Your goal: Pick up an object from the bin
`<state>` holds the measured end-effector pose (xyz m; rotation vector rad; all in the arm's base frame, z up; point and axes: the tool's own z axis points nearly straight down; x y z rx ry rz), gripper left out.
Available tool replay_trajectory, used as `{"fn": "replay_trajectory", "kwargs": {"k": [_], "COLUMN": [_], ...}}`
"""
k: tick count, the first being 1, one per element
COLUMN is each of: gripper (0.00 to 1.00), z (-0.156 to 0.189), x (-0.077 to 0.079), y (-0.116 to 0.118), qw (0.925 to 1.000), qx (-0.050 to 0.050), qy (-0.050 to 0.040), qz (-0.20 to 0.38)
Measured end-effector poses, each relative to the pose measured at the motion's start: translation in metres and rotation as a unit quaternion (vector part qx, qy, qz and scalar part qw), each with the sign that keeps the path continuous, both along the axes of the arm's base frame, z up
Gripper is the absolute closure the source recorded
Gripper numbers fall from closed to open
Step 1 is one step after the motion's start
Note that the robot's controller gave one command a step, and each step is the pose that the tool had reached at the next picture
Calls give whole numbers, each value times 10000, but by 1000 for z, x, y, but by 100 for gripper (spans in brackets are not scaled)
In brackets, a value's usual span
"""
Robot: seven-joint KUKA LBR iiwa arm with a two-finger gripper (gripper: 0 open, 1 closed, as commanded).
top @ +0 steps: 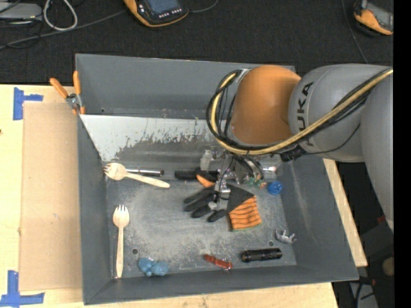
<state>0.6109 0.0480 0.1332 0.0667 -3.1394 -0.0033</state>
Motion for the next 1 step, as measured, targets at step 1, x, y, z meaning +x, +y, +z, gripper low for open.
{"fn": "replay_trajectory", "kwargs": {"k": [1], "gripper": [0], "z": [-34], "x": [-7], "y": [-16], "qw": [9973], "qx": [1], "qy": [-14], "qz": [-739]}}
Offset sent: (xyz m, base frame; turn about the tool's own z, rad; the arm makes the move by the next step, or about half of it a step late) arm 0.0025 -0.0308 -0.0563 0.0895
